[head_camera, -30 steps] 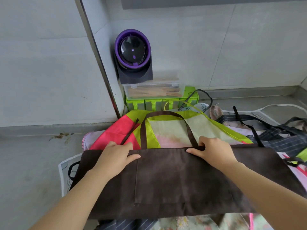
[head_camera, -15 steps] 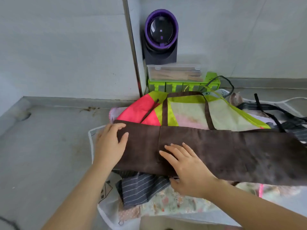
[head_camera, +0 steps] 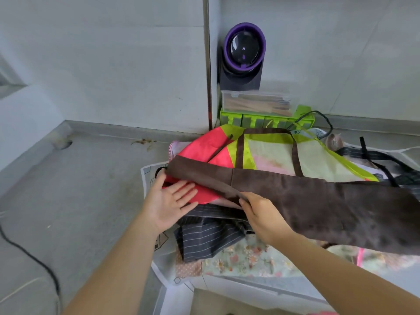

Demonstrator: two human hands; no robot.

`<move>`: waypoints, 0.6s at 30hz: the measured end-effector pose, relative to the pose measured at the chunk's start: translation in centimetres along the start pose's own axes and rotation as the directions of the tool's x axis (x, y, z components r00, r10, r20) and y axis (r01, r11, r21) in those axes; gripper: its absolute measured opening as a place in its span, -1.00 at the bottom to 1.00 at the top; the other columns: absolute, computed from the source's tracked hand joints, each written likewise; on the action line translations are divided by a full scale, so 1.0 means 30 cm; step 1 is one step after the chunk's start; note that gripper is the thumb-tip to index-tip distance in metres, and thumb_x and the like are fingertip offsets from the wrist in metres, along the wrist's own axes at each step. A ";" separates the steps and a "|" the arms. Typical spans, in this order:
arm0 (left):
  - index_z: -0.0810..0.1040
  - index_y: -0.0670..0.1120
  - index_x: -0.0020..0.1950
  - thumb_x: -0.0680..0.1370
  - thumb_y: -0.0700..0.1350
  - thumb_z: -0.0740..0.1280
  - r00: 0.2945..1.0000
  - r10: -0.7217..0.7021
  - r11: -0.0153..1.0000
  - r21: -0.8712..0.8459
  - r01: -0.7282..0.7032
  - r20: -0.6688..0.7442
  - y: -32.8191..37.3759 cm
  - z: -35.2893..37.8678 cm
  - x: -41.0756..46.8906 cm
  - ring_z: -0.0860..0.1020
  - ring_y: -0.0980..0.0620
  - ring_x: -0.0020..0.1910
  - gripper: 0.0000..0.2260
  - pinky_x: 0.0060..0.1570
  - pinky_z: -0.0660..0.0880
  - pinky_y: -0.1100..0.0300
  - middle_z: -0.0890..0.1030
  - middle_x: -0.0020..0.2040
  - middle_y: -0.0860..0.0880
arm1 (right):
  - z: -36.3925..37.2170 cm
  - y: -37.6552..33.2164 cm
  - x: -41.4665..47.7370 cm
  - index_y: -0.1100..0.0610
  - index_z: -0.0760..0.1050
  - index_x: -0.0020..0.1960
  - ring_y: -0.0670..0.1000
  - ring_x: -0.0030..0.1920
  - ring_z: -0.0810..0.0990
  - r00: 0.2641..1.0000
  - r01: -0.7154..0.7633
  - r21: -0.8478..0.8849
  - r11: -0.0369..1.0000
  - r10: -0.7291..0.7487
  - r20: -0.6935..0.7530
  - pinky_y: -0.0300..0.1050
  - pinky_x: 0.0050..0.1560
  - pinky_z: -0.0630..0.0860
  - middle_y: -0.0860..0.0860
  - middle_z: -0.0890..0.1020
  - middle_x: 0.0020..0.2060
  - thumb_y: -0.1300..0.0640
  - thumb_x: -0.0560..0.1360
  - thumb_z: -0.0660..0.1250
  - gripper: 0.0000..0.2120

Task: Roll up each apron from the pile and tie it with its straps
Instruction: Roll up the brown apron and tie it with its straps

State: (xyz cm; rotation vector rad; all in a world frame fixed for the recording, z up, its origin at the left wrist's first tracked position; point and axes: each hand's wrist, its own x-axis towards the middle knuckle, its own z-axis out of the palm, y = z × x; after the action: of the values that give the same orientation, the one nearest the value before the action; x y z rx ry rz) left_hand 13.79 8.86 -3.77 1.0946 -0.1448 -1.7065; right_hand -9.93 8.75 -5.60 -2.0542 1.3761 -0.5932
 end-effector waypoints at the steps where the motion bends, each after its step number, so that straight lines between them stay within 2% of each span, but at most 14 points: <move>1: 0.47 -0.20 0.24 0.54 0.24 0.24 0.999 -0.026 1.000 0.014 0.026 0.024 -0.005 0.008 0.001 0.52 -0.15 0.22 -0.46 0.27 0.38 -0.15 0.58 0.19 -0.20 | -0.020 -0.003 -0.010 -0.10 0.47 -0.11 -0.15 -0.20 0.50 1.000 0.011 0.021 1.000 -0.011 0.001 -0.11 -0.10 0.41 -0.13 0.56 -0.23 0.15 0.63 0.12 -0.76; 2: 0.46 -0.20 0.25 0.53 0.23 0.25 0.999 -0.026 1.000 0.007 0.026 0.037 -0.005 0.025 0.003 0.51 -0.16 0.23 -0.47 0.27 0.38 -0.17 0.57 0.20 -0.22 | -0.037 0.002 -0.020 -0.10 0.44 -0.13 -0.14 -0.23 0.48 1.000 0.017 0.025 1.000 -0.017 0.013 -0.11 -0.14 0.41 -0.13 0.54 -0.26 0.14 0.63 0.11 -0.76; 5: 0.49 -0.08 0.26 0.58 0.11 0.23 0.998 0.066 0.997 -0.037 -0.066 -0.014 0.009 0.072 0.028 0.50 -0.14 0.23 -0.64 0.23 0.38 -0.15 0.56 0.20 -0.17 | -0.062 0.032 -0.042 0.06 0.49 -0.02 -0.05 -0.16 0.53 0.999 0.027 -0.012 1.000 -0.027 0.044 -0.03 -0.07 0.46 -0.05 0.58 -0.17 0.11 0.64 0.09 -0.80; 8: 0.64 -0.05 0.02 0.58 0.05 0.24 0.991 0.134 0.991 0.020 -0.134 -0.002 0.034 0.096 0.056 0.56 -0.06 0.08 -0.75 0.14 0.46 -0.07 0.66 0.00 -0.10 | -0.070 0.037 -0.050 0.07 0.51 0.05 -0.08 -0.11 0.55 0.999 0.019 0.044 0.999 -0.021 0.044 -0.07 -0.05 0.48 -0.06 0.60 -0.12 0.11 0.64 0.09 -0.79; 9: 0.63 -0.05 0.02 0.58 0.04 0.24 0.988 0.157 0.986 0.050 -0.157 0.004 0.042 0.101 0.069 0.56 -0.03 0.03 -0.76 0.11 0.47 -0.04 0.65 -0.03 -0.08 | -0.074 0.034 -0.052 0.08 0.51 0.06 -0.07 -0.10 0.56 0.999 0.011 0.077 0.997 -0.014 0.031 -0.06 -0.05 0.50 -0.04 0.61 -0.11 0.11 0.64 0.10 -0.78; 12: 0.44 0.06 0.37 0.57 0.03 0.27 0.967 0.254 0.960 0.133 -0.247 -0.035 0.082 0.114 0.100 0.54 0.00 0.10 -0.64 0.16 0.46 -0.06 0.56 0.22 -0.05 | -0.089 0.036 -0.060 0.12 0.49 -0.05 0.00 -0.22 0.53 1.000 -0.001 0.133 0.991 0.002 -0.009 0.03 -0.15 0.46 0.05 0.59 -0.22 0.11 0.64 0.10 -0.78; 13: 0.38 0.10 0.41 0.57 0.00 0.28 0.955 0.295 0.948 0.135 -0.288 -0.037 0.099 0.120 0.108 0.54 0.00 0.11 -0.60 0.09 0.48 -0.04 0.52 0.27 -0.03 | -0.096 0.036 -0.061 0.13 0.47 -0.09 0.03 -0.25 0.51 1.000 0.000 0.126 0.992 0.002 -0.012 0.04 -0.18 0.44 0.08 0.57 -0.26 0.11 0.64 0.10 -0.78; 16: 0.28 0.17 0.46 0.58 -0.12 0.29 0.893 0.448 0.890 0.108 -0.442 -0.034 0.162 0.157 0.102 0.53 0.05 0.06 -0.52 -0.15 0.52 0.15 0.47 0.19 0.04 | -0.105 0.041 -0.054 0.12 0.47 -0.06 0.09 -0.24 0.51 1.000 0.017 0.110 0.994 -0.017 0.001 0.05 -0.20 0.43 0.09 0.56 -0.25 0.09 0.64 0.09 -0.77; 17: 0.26 0.18 0.47 0.59 -0.14 0.28 0.866 0.499 0.860 0.144 -0.489 -0.039 0.190 0.174 0.101 0.53 0.07 0.06 -0.51 -0.14 0.52 0.19 0.47 0.13 0.07 | -0.104 0.042 -0.050 0.11 0.48 -0.04 0.08 -0.23 0.52 1.000 0.026 0.110 0.994 -0.027 0.001 0.04 -0.19 0.44 0.07 0.57 -0.24 0.09 0.64 0.08 -0.77; 18: 0.25 0.16 0.47 0.60 -0.16 0.27 0.838 0.545 0.826 0.196 -0.529 -0.036 0.223 0.191 0.095 0.52 0.08 0.09 -0.51 -0.06 0.53 0.19 0.46 0.09 0.09 | -0.101 0.040 -0.043 0.08 0.49 -0.03 0.04 -0.23 0.53 0.999 0.035 0.112 0.993 -0.035 -0.002 0.01 -0.18 0.45 0.04 0.58 -0.23 0.10 0.64 0.09 -0.78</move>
State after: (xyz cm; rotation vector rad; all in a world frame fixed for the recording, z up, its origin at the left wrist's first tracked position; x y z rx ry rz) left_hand 14.26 1.36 1.64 1.1276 -0.5117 -1.1445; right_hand -13.17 8.92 -4.26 -1.9923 1.2792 -0.6701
